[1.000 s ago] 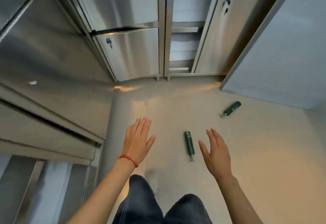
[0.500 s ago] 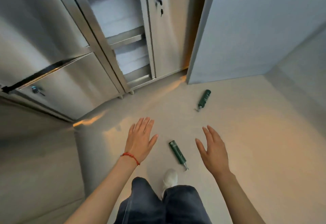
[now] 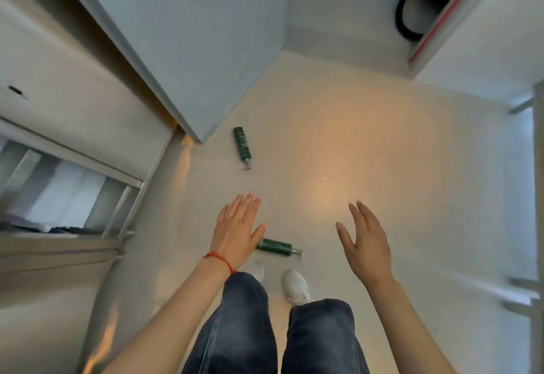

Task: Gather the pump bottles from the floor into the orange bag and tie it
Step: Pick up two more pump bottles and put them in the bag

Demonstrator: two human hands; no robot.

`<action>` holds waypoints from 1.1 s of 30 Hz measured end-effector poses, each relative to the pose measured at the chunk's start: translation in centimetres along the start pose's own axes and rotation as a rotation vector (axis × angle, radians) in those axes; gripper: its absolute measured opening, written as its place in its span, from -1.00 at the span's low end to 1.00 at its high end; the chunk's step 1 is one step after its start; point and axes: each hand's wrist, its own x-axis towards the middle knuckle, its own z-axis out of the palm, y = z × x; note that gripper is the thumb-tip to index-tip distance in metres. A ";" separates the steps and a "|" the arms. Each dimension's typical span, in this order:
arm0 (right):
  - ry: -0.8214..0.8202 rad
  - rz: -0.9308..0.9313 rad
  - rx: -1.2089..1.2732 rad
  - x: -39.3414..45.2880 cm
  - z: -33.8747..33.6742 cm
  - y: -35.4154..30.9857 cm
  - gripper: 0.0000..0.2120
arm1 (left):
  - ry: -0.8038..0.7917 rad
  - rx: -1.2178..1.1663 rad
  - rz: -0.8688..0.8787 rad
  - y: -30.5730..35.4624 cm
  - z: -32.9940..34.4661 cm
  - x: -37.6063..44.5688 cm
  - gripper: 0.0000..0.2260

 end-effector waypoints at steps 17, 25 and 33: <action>0.111 0.620 0.256 -5.0 18.5 11.3 -0.49 | -0.460 0.290 0.545 -1.7 20.8 13.0 -0.51; 0.052 0.686 0.267 -3.9 34.6 19.5 -0.52 | -0.602 0.413 0.653 -7.0 39.2 18.8 -0.51; 0.017 0.673 0.269 -2.3 47.8 26.1 -0.52 | -0.680 0.250 0.388 -12.1 54.7 21.7 -0.51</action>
